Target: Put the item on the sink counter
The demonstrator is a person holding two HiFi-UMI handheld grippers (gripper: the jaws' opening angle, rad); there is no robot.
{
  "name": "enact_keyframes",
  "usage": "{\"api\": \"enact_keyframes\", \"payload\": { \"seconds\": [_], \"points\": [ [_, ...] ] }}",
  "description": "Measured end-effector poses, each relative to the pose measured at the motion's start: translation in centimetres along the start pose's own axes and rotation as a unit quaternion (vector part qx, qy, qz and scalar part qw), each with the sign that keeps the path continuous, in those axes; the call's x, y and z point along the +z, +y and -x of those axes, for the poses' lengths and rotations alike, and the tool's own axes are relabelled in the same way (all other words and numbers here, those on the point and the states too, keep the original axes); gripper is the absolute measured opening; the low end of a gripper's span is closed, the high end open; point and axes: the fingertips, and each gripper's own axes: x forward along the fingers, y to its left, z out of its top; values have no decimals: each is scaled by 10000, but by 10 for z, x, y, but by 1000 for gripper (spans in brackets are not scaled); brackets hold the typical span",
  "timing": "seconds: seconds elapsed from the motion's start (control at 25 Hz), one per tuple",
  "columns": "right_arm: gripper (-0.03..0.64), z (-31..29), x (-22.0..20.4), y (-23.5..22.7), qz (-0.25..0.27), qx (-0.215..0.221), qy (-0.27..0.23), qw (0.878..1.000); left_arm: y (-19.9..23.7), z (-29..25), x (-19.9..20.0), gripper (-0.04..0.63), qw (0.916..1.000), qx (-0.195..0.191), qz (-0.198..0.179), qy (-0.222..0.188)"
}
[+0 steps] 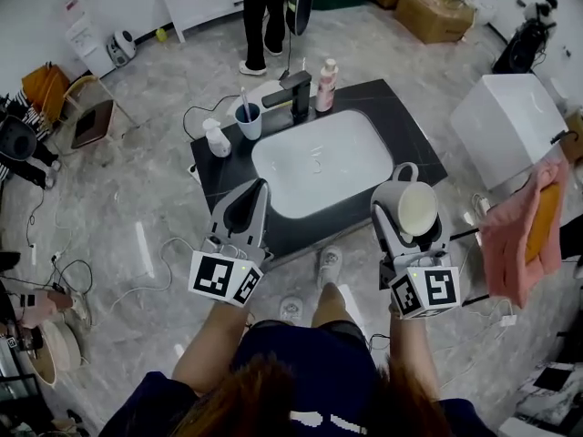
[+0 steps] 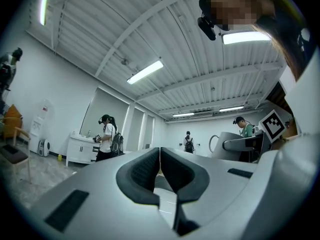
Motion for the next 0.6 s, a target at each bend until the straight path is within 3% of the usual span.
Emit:
{"api": "enact_keyframes", "payload": {
  "seconds": [0.6],
  "points": [
    [443, -214, 30, -115, 195, 1072, 15, 9940, 60, -202, -1, 25, 9953, 931, -55, -259]
  ]
}}
